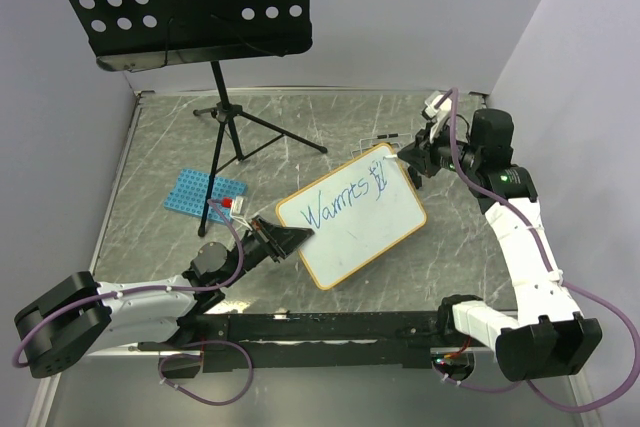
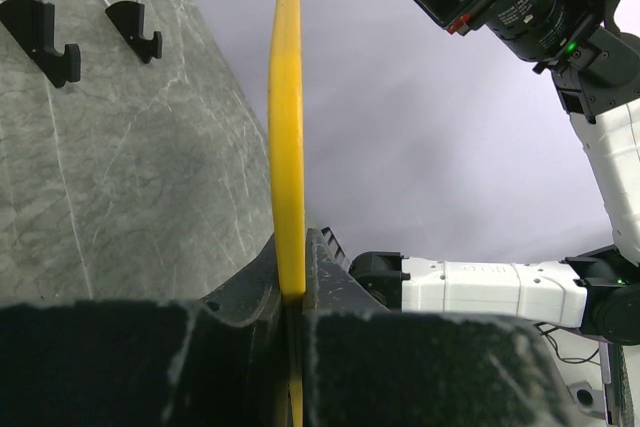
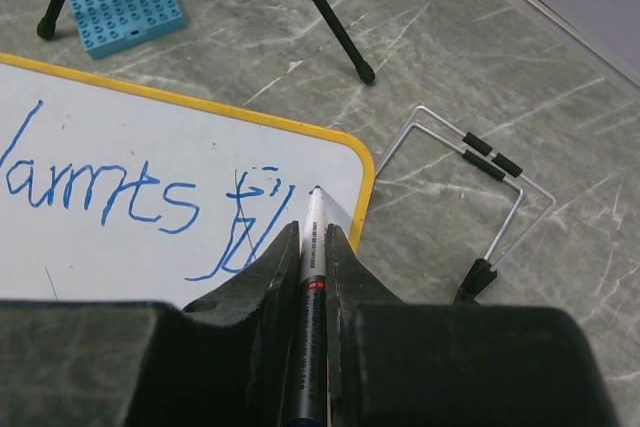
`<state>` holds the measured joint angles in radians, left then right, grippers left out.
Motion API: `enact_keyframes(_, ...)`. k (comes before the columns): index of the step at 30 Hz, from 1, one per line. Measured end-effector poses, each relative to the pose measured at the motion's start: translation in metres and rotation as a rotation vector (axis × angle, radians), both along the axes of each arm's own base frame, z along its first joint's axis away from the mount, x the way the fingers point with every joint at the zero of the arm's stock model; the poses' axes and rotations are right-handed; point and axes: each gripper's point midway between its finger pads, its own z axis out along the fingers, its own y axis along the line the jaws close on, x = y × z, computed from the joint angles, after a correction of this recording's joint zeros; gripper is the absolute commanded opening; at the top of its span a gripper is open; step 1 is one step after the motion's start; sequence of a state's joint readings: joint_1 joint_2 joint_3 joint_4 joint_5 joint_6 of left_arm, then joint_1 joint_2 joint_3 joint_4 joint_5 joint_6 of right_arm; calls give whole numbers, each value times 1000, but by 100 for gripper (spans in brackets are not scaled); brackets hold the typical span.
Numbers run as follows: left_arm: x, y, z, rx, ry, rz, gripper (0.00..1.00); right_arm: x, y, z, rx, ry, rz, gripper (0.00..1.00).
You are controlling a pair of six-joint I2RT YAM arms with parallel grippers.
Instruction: Write a sentence on the whiteboard
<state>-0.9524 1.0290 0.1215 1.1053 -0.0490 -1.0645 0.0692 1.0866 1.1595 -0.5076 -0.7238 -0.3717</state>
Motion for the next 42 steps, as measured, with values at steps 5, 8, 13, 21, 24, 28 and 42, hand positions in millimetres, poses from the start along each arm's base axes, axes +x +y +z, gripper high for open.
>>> enact_keyframes(5, 0, 0, 0, -2, -1, 2, 1, -2, 0, -6, -7, 7, 7, 0)
enact_keyframes(8, 0, 1, -1, 2, 2, 2, 1, -6, 0, -12, -12, 19, 11, 0)
enact_keyframes(13, 1, 1, -3, 8, 6, 4, 1, -16, 0, -23, -20, 44, 25, 0)
enact_keyframes(21, 2, 1, -6, 15, 12, 9, 1, -30, -1, -37, -33, 72, 40, 0)
enact_keyframes(24, 2, 1, -6, 17, 13, 12, 1, -36, -2, -43, -42, 84, 44, 0)
enact_keyframes(28, 2, 3, -7, 20, 15, 15, 1, -44, -3, -50, -53, 96, 44, 0)
enact_keyframes(42, 0, 4, -2, 4, 4, 11, 1, -36, -12, -32, -54, 57, -10, 0)
